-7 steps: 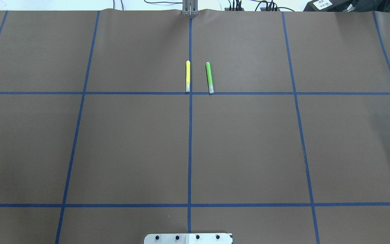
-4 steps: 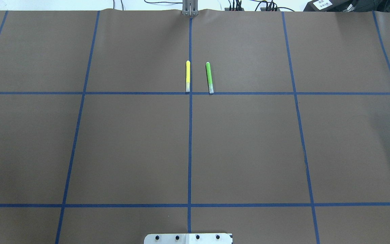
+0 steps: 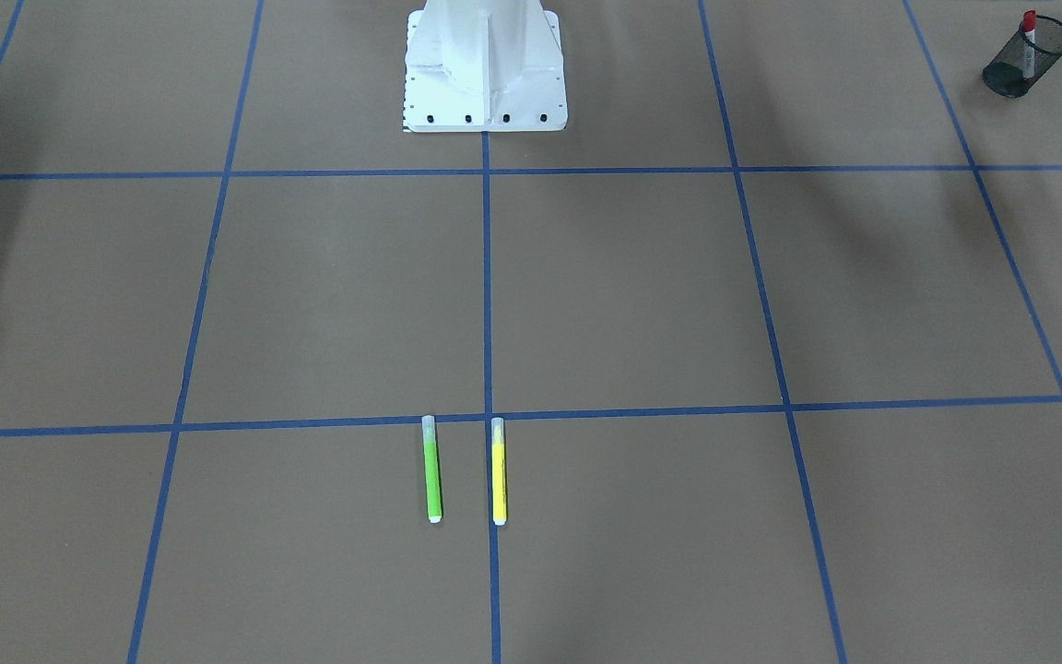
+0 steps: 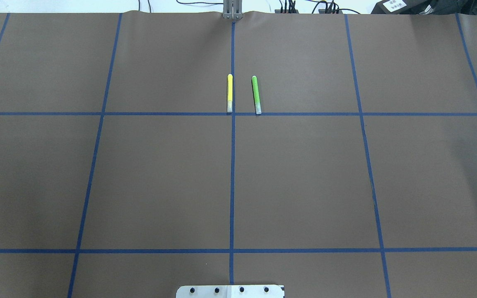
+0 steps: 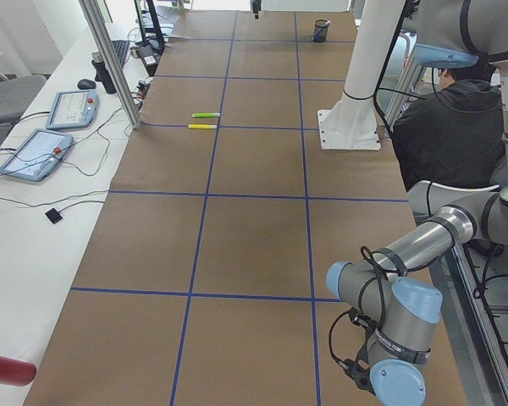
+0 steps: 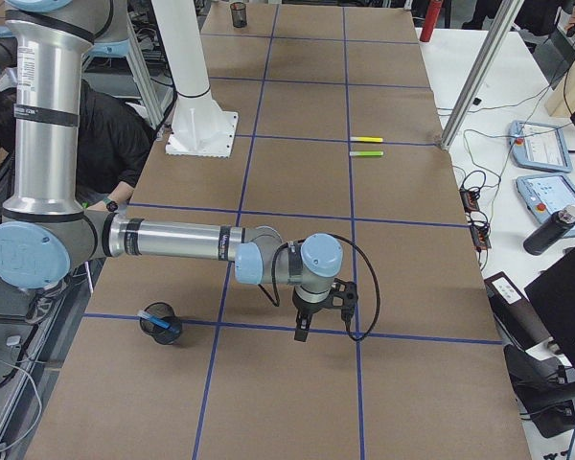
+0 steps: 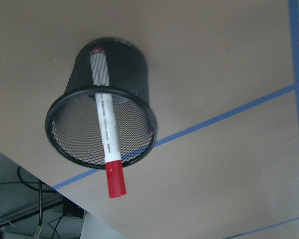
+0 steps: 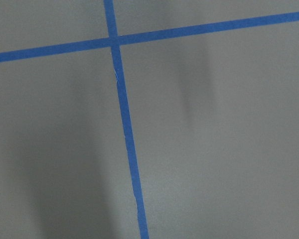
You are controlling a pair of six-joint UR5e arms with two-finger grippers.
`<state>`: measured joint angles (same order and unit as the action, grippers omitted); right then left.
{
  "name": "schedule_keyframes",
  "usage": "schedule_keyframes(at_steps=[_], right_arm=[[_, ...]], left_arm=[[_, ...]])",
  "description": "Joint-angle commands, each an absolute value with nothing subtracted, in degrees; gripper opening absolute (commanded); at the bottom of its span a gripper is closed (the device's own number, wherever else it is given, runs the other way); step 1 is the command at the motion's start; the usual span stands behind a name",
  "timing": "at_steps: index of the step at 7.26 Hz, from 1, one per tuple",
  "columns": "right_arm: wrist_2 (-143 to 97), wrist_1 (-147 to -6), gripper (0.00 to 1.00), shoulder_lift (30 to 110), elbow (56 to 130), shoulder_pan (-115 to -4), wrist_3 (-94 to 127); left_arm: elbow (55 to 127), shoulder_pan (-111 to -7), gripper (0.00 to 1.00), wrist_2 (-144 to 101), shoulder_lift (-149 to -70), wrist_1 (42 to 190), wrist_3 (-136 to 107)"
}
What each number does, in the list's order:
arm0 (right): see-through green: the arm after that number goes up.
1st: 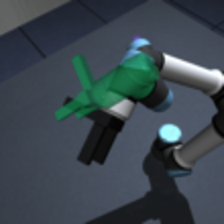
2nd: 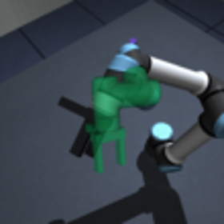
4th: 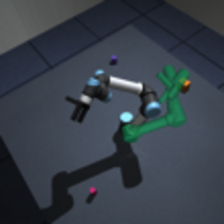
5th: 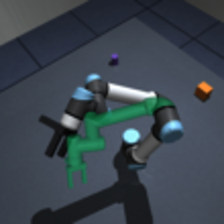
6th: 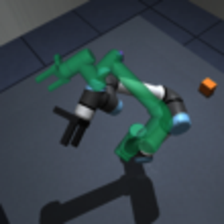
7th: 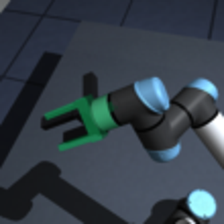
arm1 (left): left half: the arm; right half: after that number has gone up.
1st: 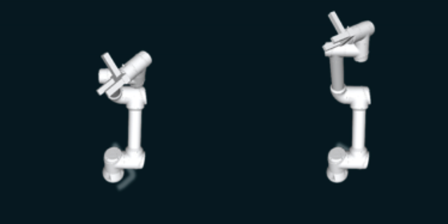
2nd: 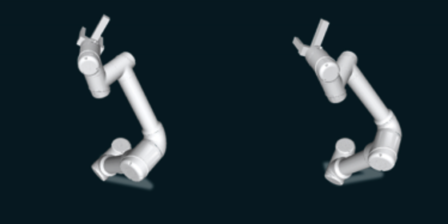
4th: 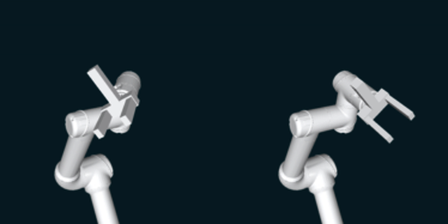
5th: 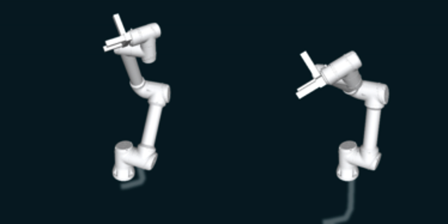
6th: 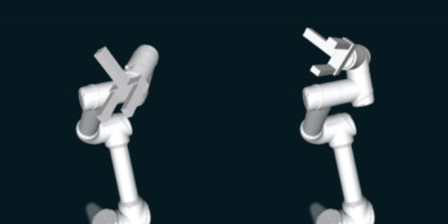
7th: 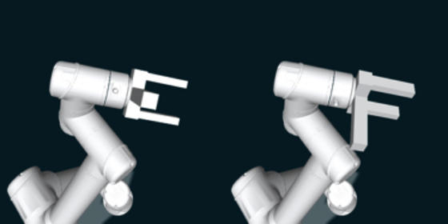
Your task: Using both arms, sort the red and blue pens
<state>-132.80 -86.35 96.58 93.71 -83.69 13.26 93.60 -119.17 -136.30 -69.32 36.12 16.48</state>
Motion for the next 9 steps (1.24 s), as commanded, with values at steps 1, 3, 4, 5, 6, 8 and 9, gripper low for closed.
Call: schedule_keyframes(at_steps=[1, 3, 4, 5, 6, 8, 9], right_arm=[[-136.8, -86.6, 0.99, 95.0, 93.4, -83.8, 13.4], [-136.4, -86.4, 0.99, 93.9, 92.2, -83.8, 13.4], [-136.5, -86.4, 0.99, 93.9, 91.8, -83.8, 13.6], [-136.4, -86.3, 1.00, 93.4, 91.7, -83.7, 13.6], [-136.3, -84.9, 0.99, 93.0, 91.7, -83.7, 13.7], [-135.3, -82.9, 0.99, 92.7, 93.1, -83.7, 18.9], [-134.9, -82.9, 1.00, 92.6, 93.7, -83.8, 20.6]], left_arm=[[98.6, -118.9, 1.00, -136.2, -71.1, 46.0, 16.4], [99.4, -115.5, 1.00, -136.2, -75.6, 57.2, 13.0], [99.3, -112.1, 1.00, -136.2, -77.2, 63.5, 10.0], [98.7, -107.7, 1.00, -136.2, -77.9, 71.3, 4.2], [97.9, -102.7, 1.00, -136.2, -78.7, 79.6, -2.0], [94.5, -94.8, 1.00, -136.0, -82.8, 92.5, -11.1], [92.0, -92.4, 1.00, -136.1, -86.0, 95.5, -11.4]])
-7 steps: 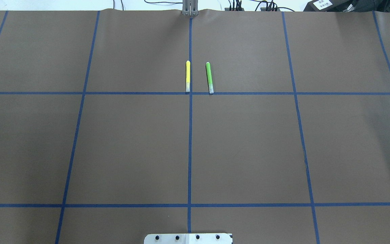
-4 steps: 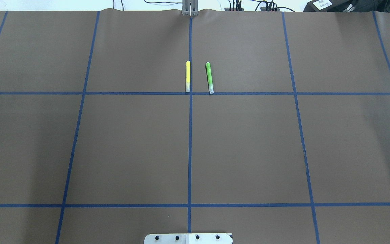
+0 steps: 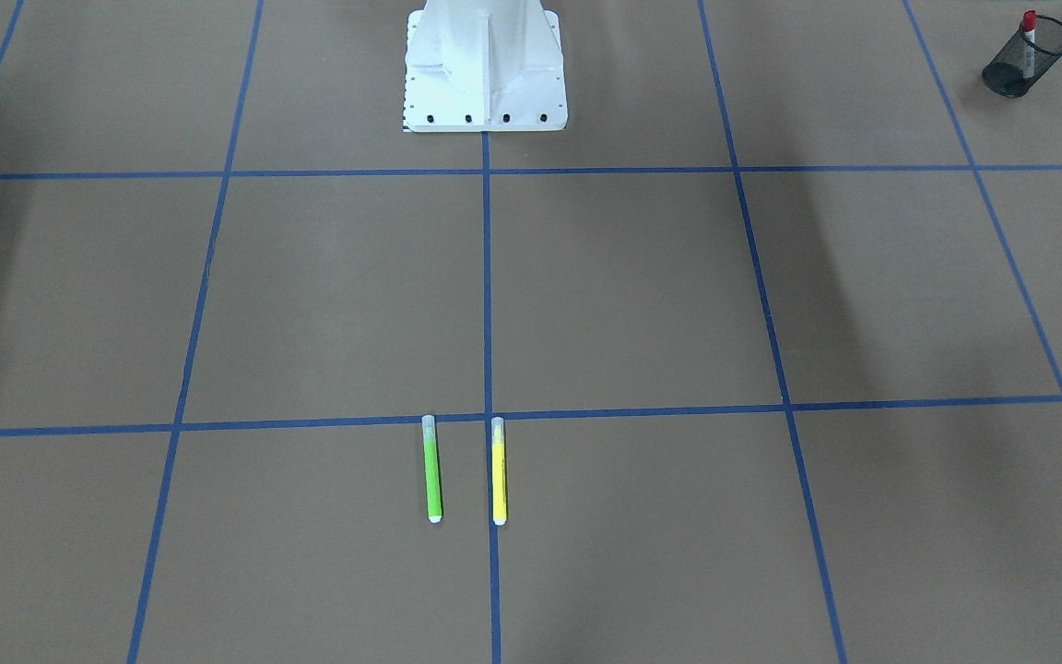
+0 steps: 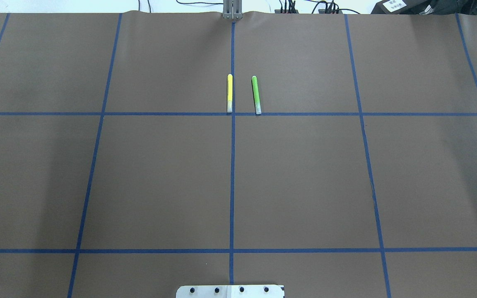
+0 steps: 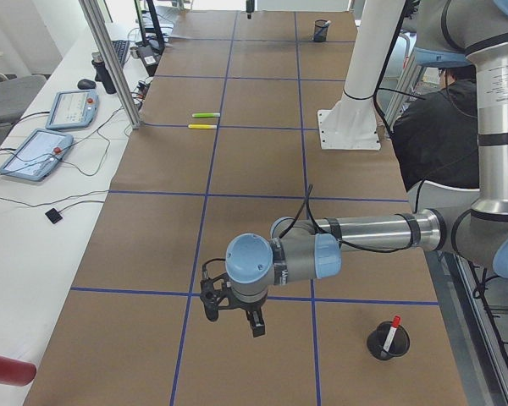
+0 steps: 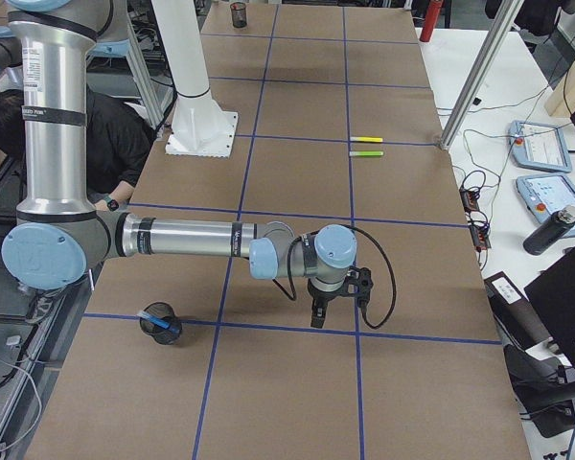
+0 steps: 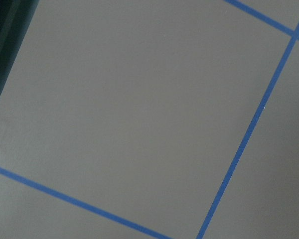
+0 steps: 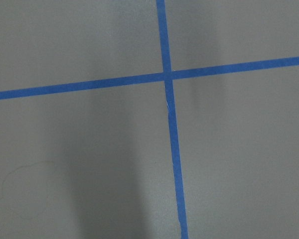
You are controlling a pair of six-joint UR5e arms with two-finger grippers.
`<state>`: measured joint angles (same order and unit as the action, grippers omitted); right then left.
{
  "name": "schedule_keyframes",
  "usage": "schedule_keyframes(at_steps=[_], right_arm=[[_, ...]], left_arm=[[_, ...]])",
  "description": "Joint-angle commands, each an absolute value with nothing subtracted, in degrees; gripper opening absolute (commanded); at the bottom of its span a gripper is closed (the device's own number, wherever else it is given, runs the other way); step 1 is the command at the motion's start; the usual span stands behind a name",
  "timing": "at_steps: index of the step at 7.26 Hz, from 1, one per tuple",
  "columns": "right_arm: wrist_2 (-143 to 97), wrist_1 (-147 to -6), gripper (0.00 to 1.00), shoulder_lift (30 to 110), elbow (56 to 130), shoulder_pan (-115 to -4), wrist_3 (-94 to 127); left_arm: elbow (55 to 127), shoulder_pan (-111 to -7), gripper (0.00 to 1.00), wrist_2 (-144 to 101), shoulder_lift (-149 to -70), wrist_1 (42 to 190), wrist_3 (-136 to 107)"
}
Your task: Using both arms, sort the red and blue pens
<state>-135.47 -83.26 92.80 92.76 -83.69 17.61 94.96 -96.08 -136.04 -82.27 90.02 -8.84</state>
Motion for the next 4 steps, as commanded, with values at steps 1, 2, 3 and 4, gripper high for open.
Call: schedule_keyframes(at_steps=[1, 2, 3, 4], right_arm=[[-135.3, -83.0, 0.99, 92.6, 93.6, -83.8, 20.0], [-135.7, -83.1, 1.00, 92.5, 94.3, -84.5, 20.0], [-135.8, -83.5, 1.00, 92.8, 94.9, -85.6, 20.0], [-136.1, -83.5, 1.00, 93.2, 95.4, -86.5, 19.9]], left_arm=[[90.4, -90.8, 1.00, -135.8, -88.7, 97.9, -11.3], [89.3, -90.1, 1.00, -135.7, -89.5, 103.2, -11.2], [85.1, -87.7, 1.00, -135.4, -89.6, 108.2, -11.2], [84.6, -87.5, 1.00, -135.4, -89.6, 110.2, -11.6]])
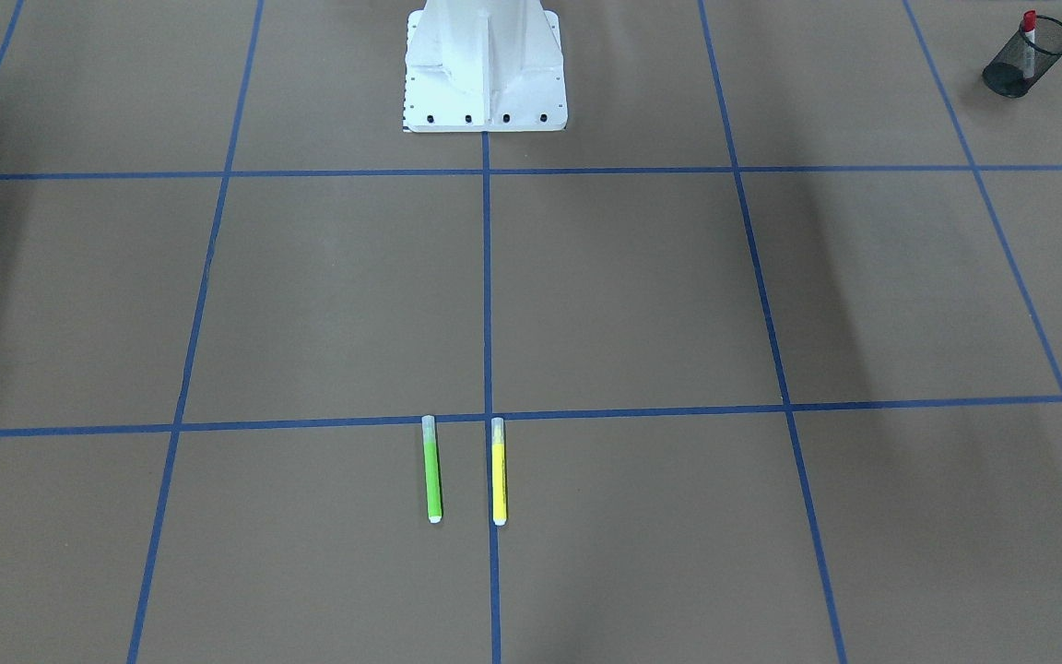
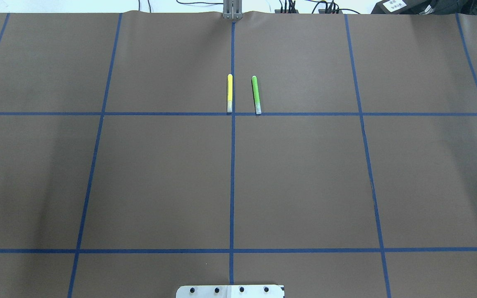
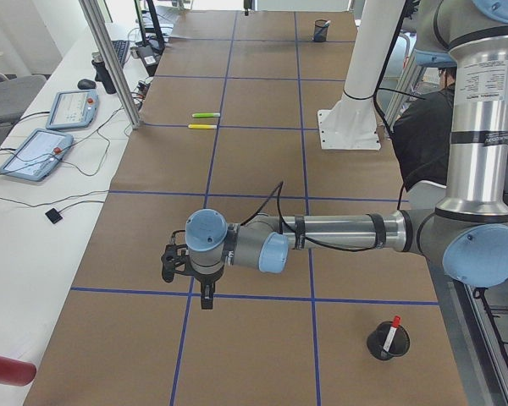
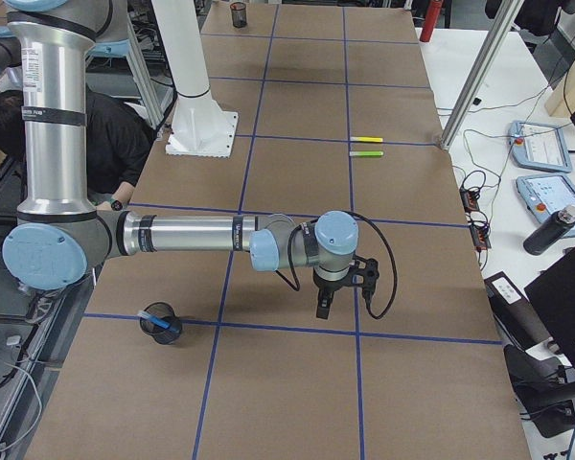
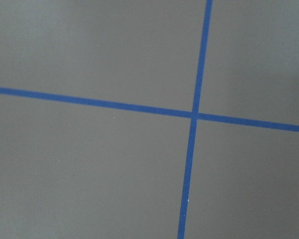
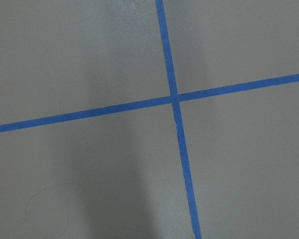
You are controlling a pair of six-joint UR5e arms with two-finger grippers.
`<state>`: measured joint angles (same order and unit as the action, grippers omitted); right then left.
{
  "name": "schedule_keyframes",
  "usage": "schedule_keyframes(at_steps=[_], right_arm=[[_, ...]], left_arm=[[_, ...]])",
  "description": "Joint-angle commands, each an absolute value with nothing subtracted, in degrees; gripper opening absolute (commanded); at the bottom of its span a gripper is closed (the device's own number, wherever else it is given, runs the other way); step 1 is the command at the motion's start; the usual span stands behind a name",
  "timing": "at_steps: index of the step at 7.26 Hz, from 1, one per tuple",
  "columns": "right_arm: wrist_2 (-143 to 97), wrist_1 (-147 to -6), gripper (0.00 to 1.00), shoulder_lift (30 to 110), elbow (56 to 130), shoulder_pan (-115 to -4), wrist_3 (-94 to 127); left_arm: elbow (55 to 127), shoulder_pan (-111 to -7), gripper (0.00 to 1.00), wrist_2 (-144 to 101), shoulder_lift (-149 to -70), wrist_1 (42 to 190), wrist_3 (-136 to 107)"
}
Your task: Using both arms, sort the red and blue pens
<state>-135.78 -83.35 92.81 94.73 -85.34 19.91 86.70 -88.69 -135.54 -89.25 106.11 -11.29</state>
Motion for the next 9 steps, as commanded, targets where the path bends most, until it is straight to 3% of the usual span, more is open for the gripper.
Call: schedule_keyframes(at_steps=[1, 9], right_arm=[[-136.1, -83.9, 0.99, 93.4, 96.9, -86.8, 19.9], [-138.1, -87.7, 1.00, 93.0, 97.6, -87.5, 19.8]], left_arm=[[85.9, -87.5, 1.00, -135.4, -89.6, 110.2, -11.7], [90.6, -87.9, 1.00, -134.7, -89.7, 103.1, -11.0]])
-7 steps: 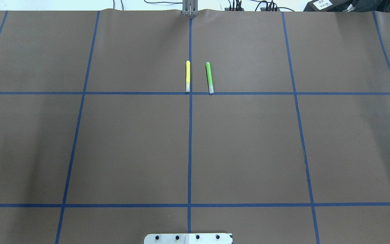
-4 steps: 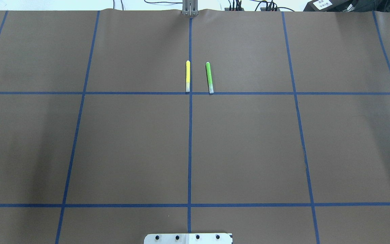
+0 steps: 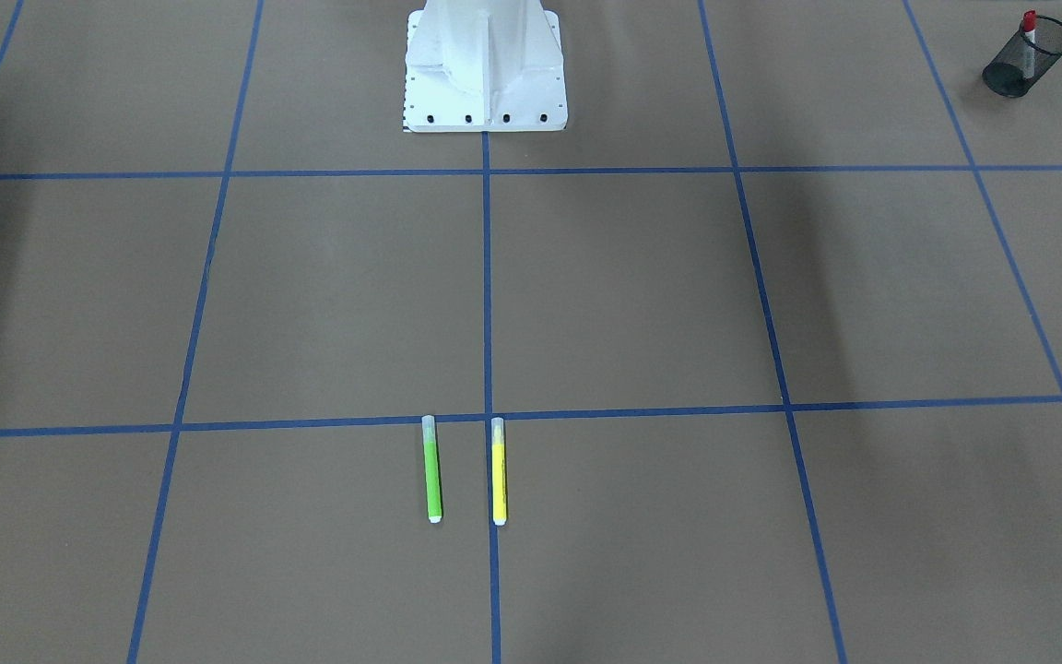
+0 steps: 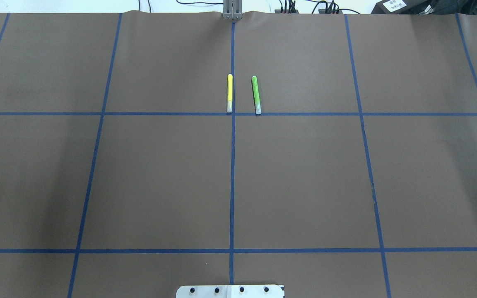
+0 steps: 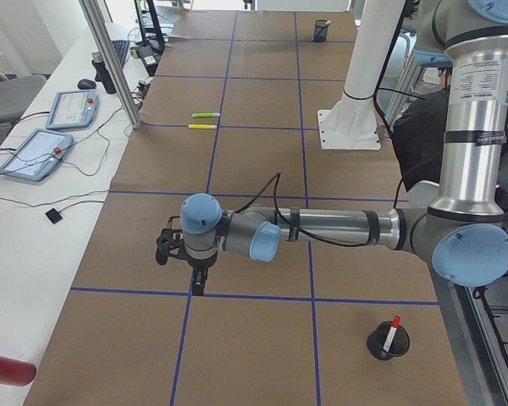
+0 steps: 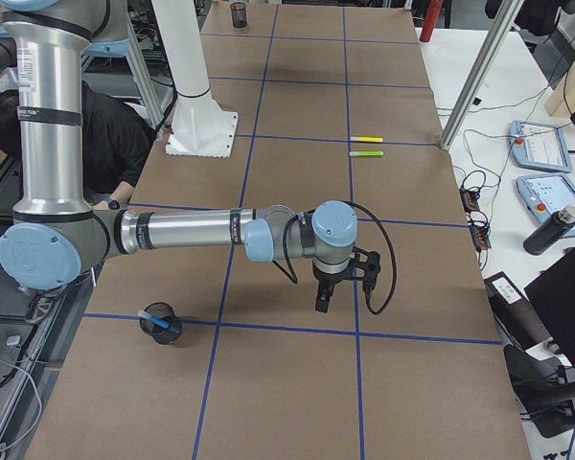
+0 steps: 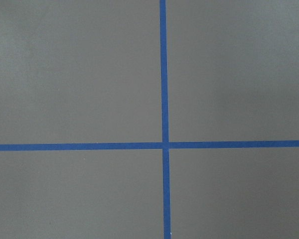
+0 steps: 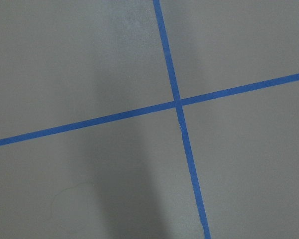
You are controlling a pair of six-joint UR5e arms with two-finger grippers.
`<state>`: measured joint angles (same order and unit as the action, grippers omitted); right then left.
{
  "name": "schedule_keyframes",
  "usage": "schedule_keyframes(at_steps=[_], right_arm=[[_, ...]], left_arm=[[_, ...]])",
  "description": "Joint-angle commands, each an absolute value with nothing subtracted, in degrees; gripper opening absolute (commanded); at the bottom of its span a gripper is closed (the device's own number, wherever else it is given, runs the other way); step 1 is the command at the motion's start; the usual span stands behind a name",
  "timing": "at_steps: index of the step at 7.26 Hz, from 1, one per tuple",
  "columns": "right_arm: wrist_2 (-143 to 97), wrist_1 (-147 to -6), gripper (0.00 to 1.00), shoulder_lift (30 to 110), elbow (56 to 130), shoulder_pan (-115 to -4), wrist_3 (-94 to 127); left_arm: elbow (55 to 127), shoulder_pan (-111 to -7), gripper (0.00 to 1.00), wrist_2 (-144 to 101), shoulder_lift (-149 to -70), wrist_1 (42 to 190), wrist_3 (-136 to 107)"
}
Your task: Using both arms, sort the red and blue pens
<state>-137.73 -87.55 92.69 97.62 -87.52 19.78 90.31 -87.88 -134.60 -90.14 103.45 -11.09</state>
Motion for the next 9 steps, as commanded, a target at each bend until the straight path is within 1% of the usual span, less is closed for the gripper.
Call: schedule_keyframes(at_steps=[1, 9], right_arm=[[-138.2, -87.5, 1.00, 93.2, 97.5, -87.5, 19.8], [-138.0, -87.1, 1.00, 92.9, 97.5, -87.5, 19.8]], left_arm=[[90.6, -88.0, 1.00, -135.1, -89.6, 103.0, -11.1], [89.7, -87.9, 1.00, -135.3, -89.6, 103.2, -11.1]])
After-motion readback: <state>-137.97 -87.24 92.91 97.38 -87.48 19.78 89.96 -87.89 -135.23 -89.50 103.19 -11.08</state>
